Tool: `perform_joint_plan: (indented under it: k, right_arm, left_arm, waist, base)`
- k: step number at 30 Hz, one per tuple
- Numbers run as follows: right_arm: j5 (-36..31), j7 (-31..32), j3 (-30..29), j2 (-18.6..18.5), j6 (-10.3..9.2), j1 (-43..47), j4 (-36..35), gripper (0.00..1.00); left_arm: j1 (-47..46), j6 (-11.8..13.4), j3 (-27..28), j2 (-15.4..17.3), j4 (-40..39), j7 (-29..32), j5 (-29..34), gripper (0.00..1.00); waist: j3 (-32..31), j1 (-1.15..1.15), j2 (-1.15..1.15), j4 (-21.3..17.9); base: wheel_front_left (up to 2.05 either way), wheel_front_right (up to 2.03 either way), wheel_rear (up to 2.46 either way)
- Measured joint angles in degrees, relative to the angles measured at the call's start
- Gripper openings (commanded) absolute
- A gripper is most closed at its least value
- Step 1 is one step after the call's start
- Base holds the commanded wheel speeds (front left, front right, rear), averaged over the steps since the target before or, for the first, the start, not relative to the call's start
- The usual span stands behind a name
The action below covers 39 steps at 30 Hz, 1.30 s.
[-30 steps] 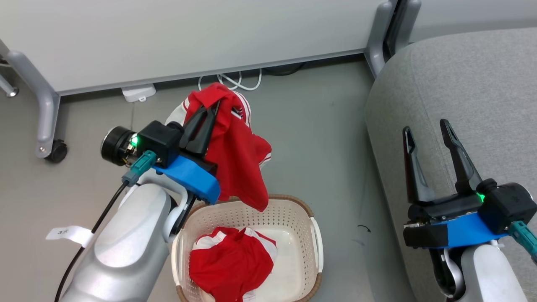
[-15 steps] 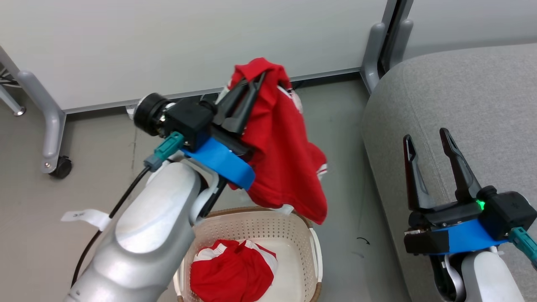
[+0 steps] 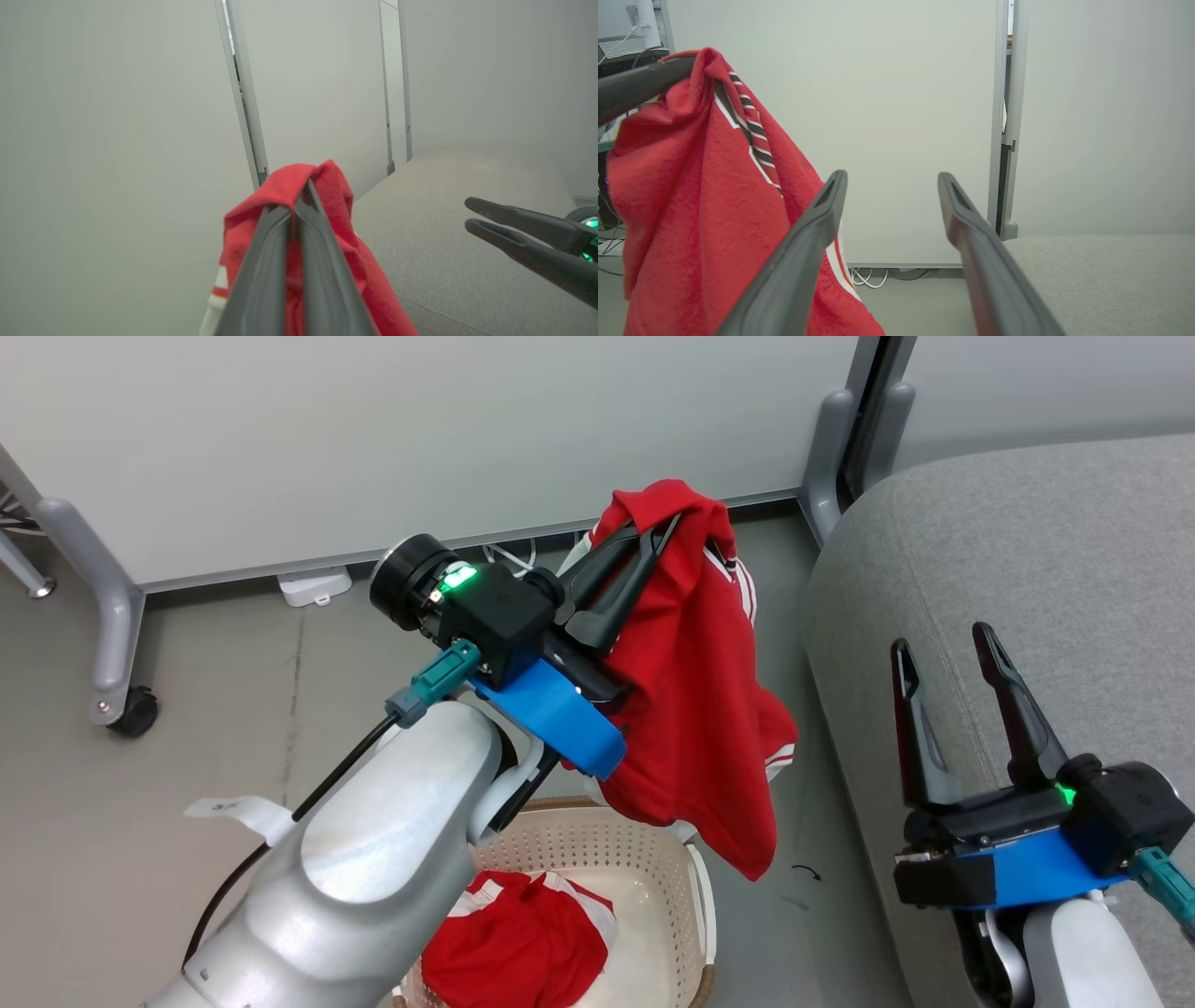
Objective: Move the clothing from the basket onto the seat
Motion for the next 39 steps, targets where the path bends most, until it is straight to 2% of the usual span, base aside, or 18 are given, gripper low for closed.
perform_joint_plan:
  k: [5, 13, 22, 33, 34, 35, 39]
  right_arm:
    - [-1.4, 0.0, 2.1, 0.0, 0.0, -1.5, -1.7, 1.0]
    - [-2.2, 0.0, 10.2, -2.3, 0.0, -6.7, -0.6, 1.0]
    - [-3.1, 0.0, 17.1, -4.2, 0.0, -13.6, 8.2, 1.0]
    - [-2.2, 0.0, 20.0, -4.0, 0.0, -19.4, 19.4, 1.0]
    - [-1.9, 0.0, 20.4, -4.0, 0.0, -19.5, 20.2, 0.32]
    - [-1.5, 0.0, 20.7, -3.9, 0.0, -19.6, 20.7, 0.0]
    - [-0.4, 0.0, 20.9, -3.5, 0.0, -20.0, 21.5, 0.0]
  left_arm:
    - [-0.3, 0.0, -0.5, 0.0, 0.2, 0.0, -0.3, 0.0]
    - [-0.9, 0.0, -0.7, -0.4, 0.2, 0.0, -0.3, 0.0]
    - [-1.3, 0.0, -1.2, -1.3, -0.7, 0.0, 0.3, 0.0]
    - [-1.4, 0.0, -3.5, -2.6, -1.5, 0.0, 0.7, 0.0]
    - [-1.4, 0.0, -3.7, -2.7, -1.5, 0.0, 0.7, 0.0]
    - [-1.5, 0.0, -3.8, -2.7, -1.6, 0.0, 0.7, 0.0]
    - [-1.6, 0.0, -3.8, -2.6, -1.6, 0.0, 0.6, 0.0]
  waist:
    - [0.2, 0.0, 0.0, 0.2]
    - [0.8, 0.0, 0.0, 0.9]
    - [1.8, 0.0, 0.0, 2.3]
    - [2.2, 0.0, 0.0, 3.9]
    - [2.1, 0.01, 0.0, 4.1]
    - [2.1, 0.01, 0.0, 4.2]
    - [1.9, 0.01, 0.0, 4.3]
  base:
    - [0.0, 0.0, 0.0]
    - [0.0, 0.0, 0.0]
    - [0.0, 0.0, 0.0]
    - [0.0, 0.0, 0.0]
    - [0.0, 0.0, 0.0]
    - [0.0, 0.0, 0.0]
    - [0.0, 0.0, 0.0]
